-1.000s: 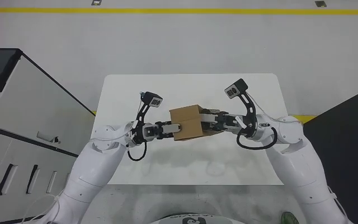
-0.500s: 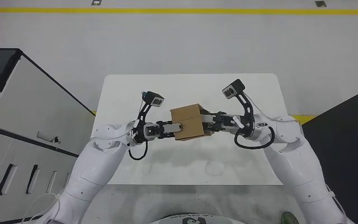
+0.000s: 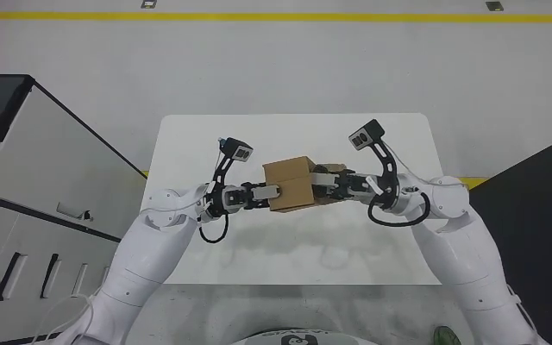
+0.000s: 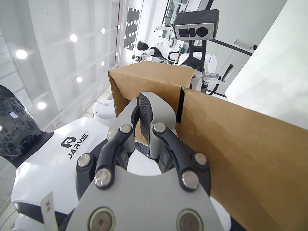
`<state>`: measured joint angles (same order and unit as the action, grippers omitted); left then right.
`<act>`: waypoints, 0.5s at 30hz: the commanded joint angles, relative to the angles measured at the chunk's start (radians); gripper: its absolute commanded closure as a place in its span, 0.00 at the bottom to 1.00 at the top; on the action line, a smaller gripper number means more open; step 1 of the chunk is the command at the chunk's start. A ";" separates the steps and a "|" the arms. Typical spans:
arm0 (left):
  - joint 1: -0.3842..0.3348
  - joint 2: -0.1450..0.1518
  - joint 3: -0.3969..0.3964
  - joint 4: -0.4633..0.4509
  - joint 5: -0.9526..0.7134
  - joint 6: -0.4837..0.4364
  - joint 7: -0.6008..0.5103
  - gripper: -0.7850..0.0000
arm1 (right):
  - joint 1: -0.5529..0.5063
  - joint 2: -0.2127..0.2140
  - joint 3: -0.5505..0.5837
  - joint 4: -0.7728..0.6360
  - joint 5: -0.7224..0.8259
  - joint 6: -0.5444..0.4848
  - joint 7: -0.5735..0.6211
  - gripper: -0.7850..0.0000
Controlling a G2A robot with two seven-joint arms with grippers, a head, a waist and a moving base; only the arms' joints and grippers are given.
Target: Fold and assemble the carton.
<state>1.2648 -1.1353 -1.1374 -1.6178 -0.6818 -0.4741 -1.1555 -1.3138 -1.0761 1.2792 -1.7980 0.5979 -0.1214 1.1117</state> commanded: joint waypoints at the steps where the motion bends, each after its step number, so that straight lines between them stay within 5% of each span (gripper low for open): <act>1: -0.004 -0.001 0.004 0.003 0.000 -0.001 -0.001 1.00 | 0.006 -0.001 -0.011 0.007 0.001 -0.003 -0.001 1.00; 15: -0.026 -0.006 -0.001 0.042 -0.064 -0.020 -0.031 1.00 | -0.001 0.006 0.045 0.013 0.040 -0.039 0.021 1.00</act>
<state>1.2401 -1.1412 -1.1375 -1.5773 -0.7445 -0.4901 -1.1811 -1.3109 -1.0707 1.3142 -1.7819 0.6281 -0.1535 1.1297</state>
